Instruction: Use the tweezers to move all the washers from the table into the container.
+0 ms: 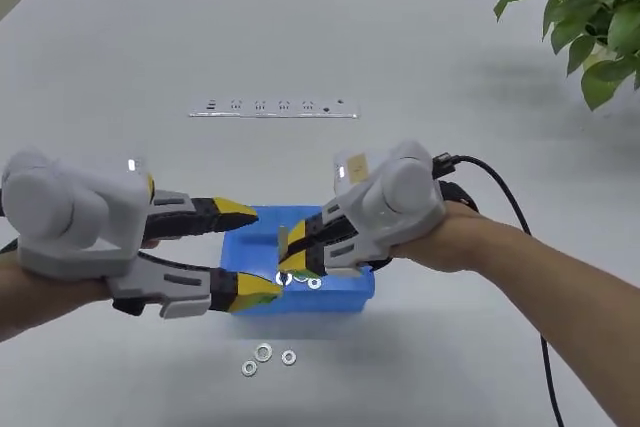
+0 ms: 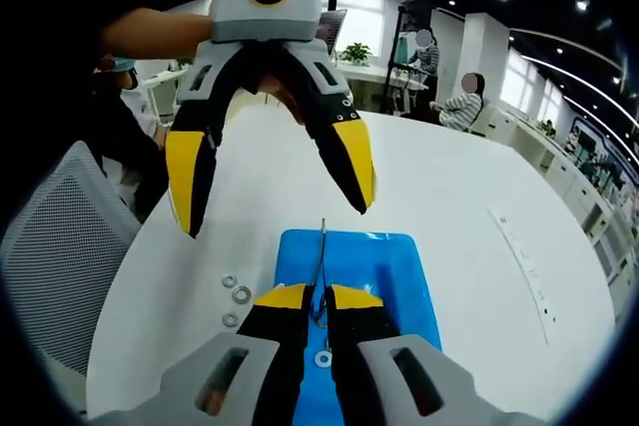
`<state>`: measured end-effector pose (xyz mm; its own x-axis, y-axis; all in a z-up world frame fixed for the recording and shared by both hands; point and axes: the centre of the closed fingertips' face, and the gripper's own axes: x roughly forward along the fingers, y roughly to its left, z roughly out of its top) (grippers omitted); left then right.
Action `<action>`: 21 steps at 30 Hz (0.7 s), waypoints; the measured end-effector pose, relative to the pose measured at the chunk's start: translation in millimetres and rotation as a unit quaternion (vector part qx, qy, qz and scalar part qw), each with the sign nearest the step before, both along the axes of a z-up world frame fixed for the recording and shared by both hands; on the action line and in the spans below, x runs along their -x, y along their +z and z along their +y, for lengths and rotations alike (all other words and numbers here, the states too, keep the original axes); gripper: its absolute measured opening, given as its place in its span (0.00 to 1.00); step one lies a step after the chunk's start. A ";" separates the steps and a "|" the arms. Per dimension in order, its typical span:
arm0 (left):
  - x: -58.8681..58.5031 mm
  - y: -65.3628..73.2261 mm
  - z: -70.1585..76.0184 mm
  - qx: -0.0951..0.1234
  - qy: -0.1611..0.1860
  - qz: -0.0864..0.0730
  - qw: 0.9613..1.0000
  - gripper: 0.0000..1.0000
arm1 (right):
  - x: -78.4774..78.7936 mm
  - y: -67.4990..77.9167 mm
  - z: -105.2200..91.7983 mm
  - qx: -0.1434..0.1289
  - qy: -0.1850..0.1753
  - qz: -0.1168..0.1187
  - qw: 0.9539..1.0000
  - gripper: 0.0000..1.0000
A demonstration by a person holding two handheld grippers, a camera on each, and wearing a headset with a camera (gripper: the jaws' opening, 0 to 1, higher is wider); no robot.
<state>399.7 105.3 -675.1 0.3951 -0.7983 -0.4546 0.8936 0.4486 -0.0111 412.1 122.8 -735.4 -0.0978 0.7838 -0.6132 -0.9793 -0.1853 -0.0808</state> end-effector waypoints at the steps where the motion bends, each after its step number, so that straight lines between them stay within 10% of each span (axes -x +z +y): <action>1: -1.8 -0.3 -0.4 -0.001 -0.001 -0.001 1.000 0.51 | -0.2 -0.8 -0.1 0.000 0.001 0.000 1.000 0.08; 21: -19.0 -16.0 -8.3 -0.042 -0.041 -0.013 0.998 0.08 | -0.6 -10.6 1.7 0.003 0.009 0.011 1.000 0.08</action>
<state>418.7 97.0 -691.1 0.3420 -0.7885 -0.5112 0.9272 0.3715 0.0473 412.6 124.4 -746.0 -0.1255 0.7784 -0.6151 -0.9774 -0.2034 -0.0579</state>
